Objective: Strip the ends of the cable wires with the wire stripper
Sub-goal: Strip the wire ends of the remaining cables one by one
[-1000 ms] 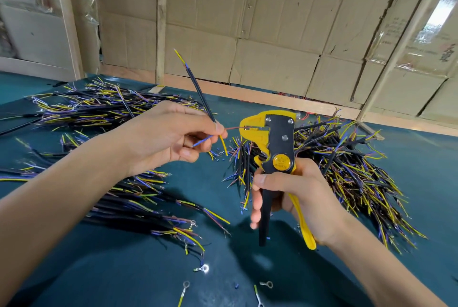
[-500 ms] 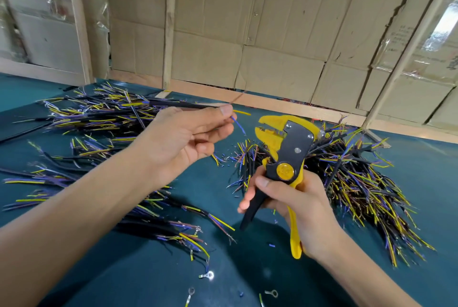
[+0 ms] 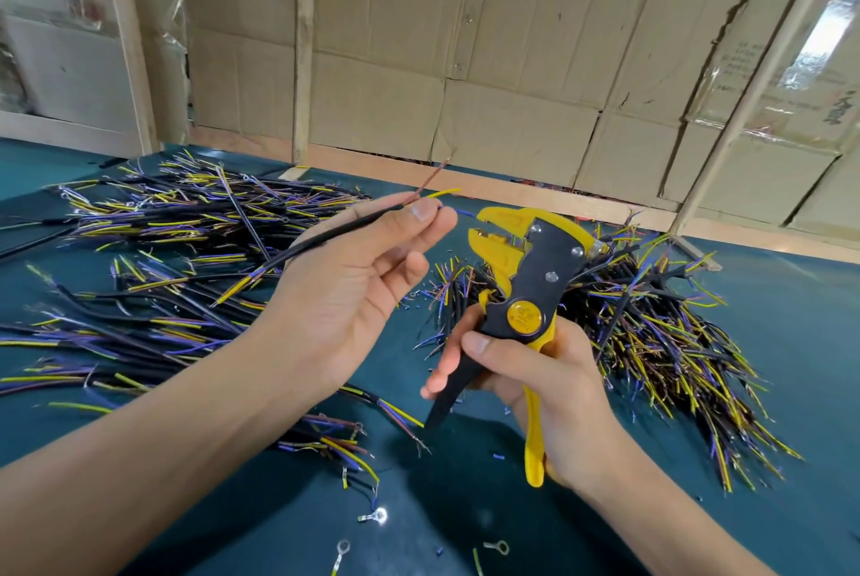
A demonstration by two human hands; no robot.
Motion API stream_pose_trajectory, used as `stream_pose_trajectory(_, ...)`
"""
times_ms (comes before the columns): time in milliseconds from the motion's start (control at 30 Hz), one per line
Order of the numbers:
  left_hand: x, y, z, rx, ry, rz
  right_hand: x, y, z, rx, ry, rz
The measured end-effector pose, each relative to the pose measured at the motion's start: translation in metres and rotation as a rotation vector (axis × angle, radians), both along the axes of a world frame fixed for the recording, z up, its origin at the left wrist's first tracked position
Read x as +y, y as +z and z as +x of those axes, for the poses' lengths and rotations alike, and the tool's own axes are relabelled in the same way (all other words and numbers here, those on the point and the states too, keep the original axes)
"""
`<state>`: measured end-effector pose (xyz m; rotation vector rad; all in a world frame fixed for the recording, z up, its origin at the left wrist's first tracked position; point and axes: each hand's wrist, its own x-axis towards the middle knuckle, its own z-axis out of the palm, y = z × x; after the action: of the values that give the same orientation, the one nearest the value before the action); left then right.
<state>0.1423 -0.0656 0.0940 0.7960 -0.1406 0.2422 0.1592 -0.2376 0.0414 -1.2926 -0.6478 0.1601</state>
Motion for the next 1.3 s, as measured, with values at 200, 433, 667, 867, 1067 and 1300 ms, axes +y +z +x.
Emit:
stream_pose_trajectory(200, -0.001, -0.002, -0.001, -0.014, -0.023, 0.000, 0.001, -0.001, 0.001, 0.023, 0.028, 0.040)
stream_pose_trajectory(433, -0.005, -0.007, -0.005, -0.032, -0.006, 0.055, 0.000, 0.002, 0.002, 0.051, 0.056, 0.033)
stream_pose_trajectory(667, -0.006, -0.008, -0.004, -0.002, 0.091, 0.127, 0.003, 0.009, -0.002, 0.115, 0.028, 0.044)
stream_pose_trajectory(867, -0.006, -0.009, -0.003, 0.027, 0.131, 0.099, -0.001, 0.008, 0.000, 0.121, 0.062, 0.025)
stream_pose_trajectory(1067, -0.003, -0.010, -0.002, 0.029, 0.138, 0.114, 0.001, 0.002, 0.000, 0.086, 0.072, -0.013)
stream_pose_trajectory(1300, -0.005, -0.012, -0.001, 0.015, 0.149, 0.162, 0.002, 0.009, -0.003, 0.111, 0.070, -0.006)
